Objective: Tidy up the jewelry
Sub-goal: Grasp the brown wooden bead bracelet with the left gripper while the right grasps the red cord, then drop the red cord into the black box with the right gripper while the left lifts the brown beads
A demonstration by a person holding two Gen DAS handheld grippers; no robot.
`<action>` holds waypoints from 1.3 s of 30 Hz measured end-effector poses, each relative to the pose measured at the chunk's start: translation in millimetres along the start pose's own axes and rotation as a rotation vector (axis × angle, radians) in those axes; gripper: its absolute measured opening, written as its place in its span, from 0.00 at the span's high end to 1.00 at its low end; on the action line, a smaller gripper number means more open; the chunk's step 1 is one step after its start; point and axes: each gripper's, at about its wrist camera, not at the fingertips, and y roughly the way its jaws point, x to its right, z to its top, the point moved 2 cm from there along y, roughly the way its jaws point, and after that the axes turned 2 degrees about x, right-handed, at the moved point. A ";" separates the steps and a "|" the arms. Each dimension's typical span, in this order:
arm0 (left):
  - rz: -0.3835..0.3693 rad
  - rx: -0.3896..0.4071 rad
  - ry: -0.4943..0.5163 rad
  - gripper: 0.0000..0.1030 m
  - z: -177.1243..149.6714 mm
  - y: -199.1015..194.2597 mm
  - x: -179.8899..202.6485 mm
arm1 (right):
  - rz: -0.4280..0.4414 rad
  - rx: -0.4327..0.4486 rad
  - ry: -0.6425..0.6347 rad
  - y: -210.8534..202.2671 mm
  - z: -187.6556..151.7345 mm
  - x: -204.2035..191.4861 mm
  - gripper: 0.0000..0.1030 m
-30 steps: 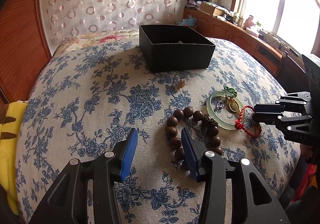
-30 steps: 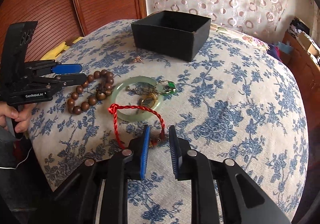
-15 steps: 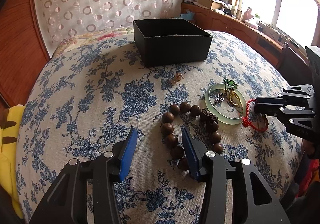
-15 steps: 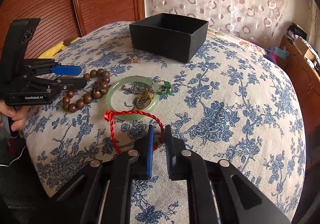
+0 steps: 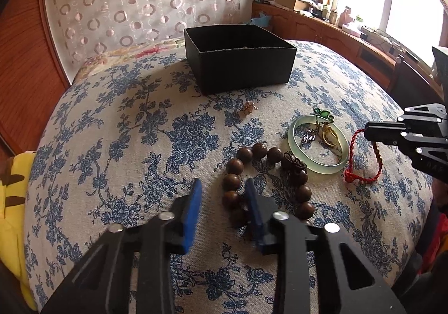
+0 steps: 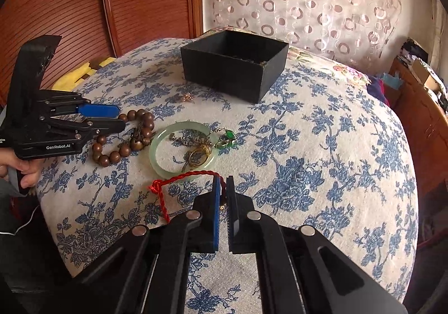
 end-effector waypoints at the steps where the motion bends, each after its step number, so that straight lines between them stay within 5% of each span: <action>1: -0.002 -0.001 -0.002 0.87 0.3 0.2 -0.9 | -0.002 0.004 -0.003 -1.0 0.8 0.3 0.95; 14: -0.027 0.090 -0.036 0.88 22.5 -23.1 -6.6 | -0.021 0.109 -0.027 -16.0 41.0 12.9 0.96; 24: -0.022 0.168 0.008 0.88 63.8 -40.9 -4.2 | -0.052 0.207 0.004 1.8 110.1 41.5 0.96; 39: -0.007 0.251 0.070 0.88 135.7 -58.6 -4.3 | -0.095 0.179 0.003 58.9 160.2 44.5 0.96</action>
